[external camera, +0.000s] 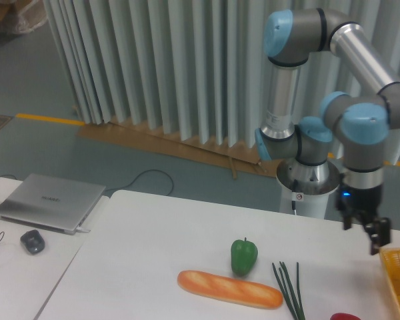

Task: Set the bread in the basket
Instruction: 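Move the gripper down over the orange bread loaf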

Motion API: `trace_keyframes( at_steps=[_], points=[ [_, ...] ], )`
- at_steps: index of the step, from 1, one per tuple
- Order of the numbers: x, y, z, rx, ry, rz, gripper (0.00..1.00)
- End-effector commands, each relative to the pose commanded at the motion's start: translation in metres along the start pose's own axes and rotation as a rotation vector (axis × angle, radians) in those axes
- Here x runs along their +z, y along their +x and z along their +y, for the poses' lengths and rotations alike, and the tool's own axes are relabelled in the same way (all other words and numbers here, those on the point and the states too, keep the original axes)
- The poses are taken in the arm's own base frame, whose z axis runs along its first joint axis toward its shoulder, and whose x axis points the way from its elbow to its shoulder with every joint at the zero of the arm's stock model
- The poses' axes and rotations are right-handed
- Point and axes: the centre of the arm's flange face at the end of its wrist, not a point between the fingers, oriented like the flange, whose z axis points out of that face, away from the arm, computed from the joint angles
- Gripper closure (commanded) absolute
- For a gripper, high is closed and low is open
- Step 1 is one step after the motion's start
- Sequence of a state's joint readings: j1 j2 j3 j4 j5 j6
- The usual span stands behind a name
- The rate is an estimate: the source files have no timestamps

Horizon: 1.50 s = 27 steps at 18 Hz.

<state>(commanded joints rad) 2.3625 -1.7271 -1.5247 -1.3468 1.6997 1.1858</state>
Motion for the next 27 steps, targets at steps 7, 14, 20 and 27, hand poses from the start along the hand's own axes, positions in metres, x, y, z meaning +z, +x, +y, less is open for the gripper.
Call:
trace_keyframes(
  at_steps=[7, 14, 20, 27],
  points=[
    [0.053, 0.012, -0.055, -0.014, -0.028, 0.07, 0.0],
    [0.063, 0.014, -0.076, -0.014, -0.016, 0.053, 0.0],
    [0.06, 0.031, -0.105, -0.014, -0.006, 0.036, 0.0],
    [0.083, 0.04, -0.133, -0.042, -0.004, 0.033, 0.0]
  ],
)
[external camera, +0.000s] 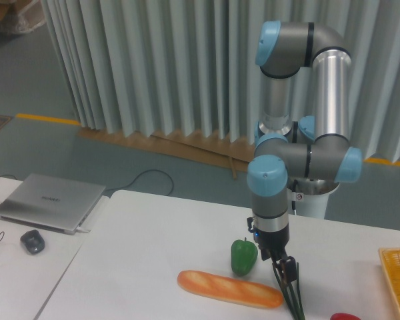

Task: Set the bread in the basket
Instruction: 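Move the gripper down over the orange bread loaf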

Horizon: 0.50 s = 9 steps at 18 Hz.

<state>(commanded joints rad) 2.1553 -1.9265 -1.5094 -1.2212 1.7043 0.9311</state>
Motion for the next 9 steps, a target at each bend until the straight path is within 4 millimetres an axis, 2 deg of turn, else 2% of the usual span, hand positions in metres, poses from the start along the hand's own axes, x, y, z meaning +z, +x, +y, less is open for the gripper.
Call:
trace_keyframes(
  at_steps=[7, 9],
  points=[
    [0.058, 0.004, -0.023, 0.024, -0.039, 0.051, 0.0],
    [0.071, 0.015, -0.034, 0.04, -0.038, 0.05, 0.0]
  ],
)
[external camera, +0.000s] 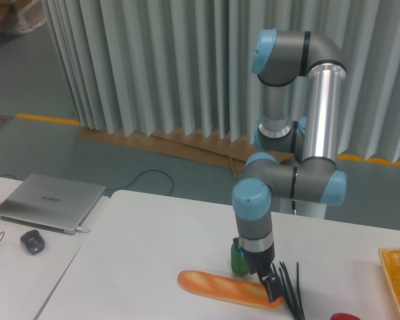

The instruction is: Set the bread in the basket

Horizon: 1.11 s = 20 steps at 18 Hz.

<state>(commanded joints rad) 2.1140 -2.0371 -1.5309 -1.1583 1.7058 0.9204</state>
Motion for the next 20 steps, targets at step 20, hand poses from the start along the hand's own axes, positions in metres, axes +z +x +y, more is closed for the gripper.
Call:
trace_keyframes(
  at_steps=[20],
  points=[
    [0.009, 0.076, -0.053, -0.023, -0.046, -0.048, 0.0]
  ],
)
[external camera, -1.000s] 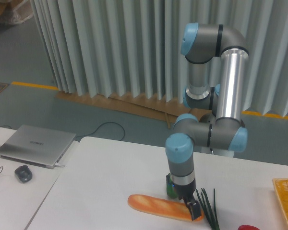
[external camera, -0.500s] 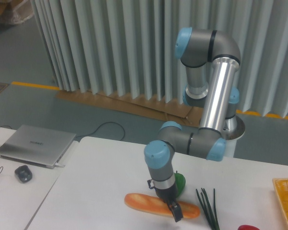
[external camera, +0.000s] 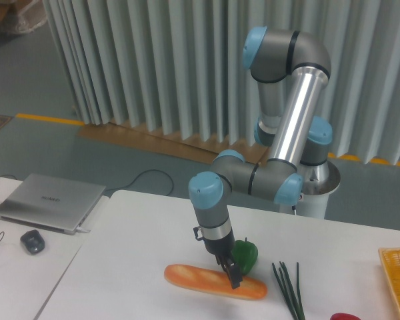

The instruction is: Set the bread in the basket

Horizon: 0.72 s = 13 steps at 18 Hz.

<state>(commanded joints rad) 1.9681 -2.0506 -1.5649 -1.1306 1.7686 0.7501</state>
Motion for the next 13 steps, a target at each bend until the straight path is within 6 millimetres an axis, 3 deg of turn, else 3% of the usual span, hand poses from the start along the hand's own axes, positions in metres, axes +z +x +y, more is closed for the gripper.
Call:
trace_keyframes(
  at_steps=[2, 6, 13],
  points=[
    [0.015, -0.006, -0.009, -0.003, -0.019, -0.001, 0.0],
    [0.006, -0.004, -0.006, -0.007, -0.012, -0.008, 0.0],
    [0.01, 0.005, -0.01, -0.011, -0.023, -0.011, 0.0]
  ],
)
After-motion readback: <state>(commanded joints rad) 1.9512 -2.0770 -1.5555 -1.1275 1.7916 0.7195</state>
